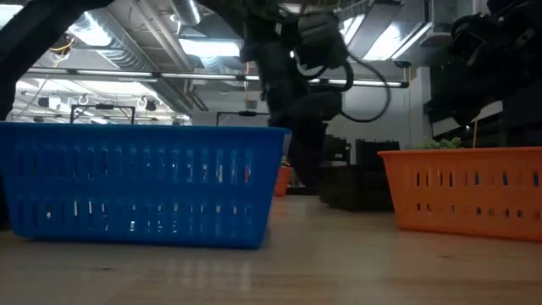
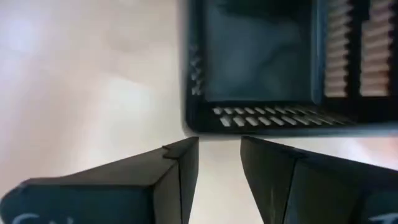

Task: Stack baskets by color
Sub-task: Stack the middle right black bin on the top black bin, then move the bins to the center of the table

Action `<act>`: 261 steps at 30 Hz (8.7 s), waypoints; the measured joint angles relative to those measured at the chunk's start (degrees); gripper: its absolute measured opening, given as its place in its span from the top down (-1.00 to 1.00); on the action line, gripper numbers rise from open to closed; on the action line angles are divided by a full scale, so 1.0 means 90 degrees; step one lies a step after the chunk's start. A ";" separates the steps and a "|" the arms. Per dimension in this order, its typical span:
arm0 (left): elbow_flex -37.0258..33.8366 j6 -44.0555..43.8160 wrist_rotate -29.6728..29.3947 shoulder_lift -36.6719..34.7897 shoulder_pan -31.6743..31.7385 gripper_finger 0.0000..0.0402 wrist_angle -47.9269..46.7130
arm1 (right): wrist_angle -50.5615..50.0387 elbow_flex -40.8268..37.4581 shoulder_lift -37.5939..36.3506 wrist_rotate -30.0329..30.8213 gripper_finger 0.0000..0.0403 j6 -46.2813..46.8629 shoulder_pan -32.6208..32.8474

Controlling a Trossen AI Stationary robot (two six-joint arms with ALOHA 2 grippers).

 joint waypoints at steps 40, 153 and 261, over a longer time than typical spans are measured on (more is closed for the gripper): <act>-0.4217 -0.1908 -0.2760 -0.4429 -0.0729 0.44 -0.2523 | -0.2802 0.4780 0.6197 0.0558 0.40 -0.3103 -0.1638; -0.4788 -0.2059 -0.3919 -0.4733 -0.0985 0.44 -0.2149 | -0.7436 1.1169 1.1438 0.1252 0.41 -0.5865 -0.4140; -0.4788 -0.2081 -0.3598 -0.4731 -0.1099 0.44 -0.1733 | -0.5215 0.4895 0.8123 -0.0850 0.99 0.2171 -0.0284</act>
